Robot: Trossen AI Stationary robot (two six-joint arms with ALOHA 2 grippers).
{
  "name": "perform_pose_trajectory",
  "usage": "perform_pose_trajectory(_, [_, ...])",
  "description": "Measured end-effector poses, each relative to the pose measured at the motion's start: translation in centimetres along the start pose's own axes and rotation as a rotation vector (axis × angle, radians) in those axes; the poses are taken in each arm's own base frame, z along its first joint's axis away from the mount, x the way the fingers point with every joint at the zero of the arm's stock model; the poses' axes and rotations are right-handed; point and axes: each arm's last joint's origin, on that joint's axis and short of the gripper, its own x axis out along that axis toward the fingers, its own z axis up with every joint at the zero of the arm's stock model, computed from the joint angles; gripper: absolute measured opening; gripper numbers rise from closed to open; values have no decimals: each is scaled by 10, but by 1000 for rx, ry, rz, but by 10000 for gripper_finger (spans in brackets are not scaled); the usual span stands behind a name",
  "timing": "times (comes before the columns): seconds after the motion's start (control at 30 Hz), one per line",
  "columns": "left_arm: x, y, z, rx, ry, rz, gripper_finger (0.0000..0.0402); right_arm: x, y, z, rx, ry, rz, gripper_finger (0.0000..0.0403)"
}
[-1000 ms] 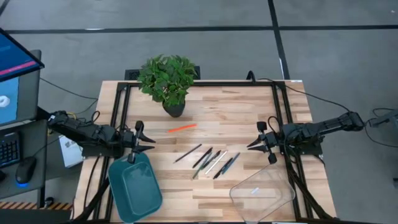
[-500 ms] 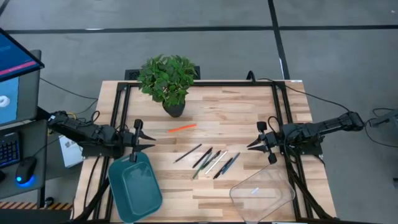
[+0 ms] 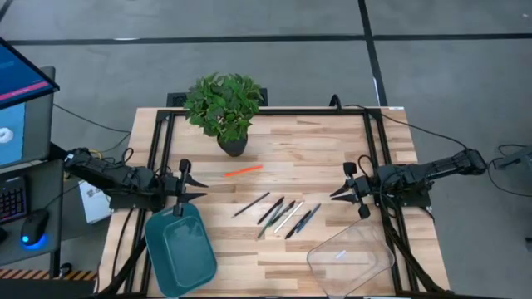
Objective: Sort pens & pencils
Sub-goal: Put the orange pencil into the blue bin
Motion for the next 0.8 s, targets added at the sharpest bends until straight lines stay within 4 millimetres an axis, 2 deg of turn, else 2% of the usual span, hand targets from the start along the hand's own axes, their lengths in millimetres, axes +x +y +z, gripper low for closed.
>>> perform_pose_trajectory(0.3, [0,0,0,-309,0,0,98,0,0,0,0,0,0,66])
perform_pose_trajectory(0.8, [0,0,0,-325,0,1,98,0,0,0,-31,-1,0,66])
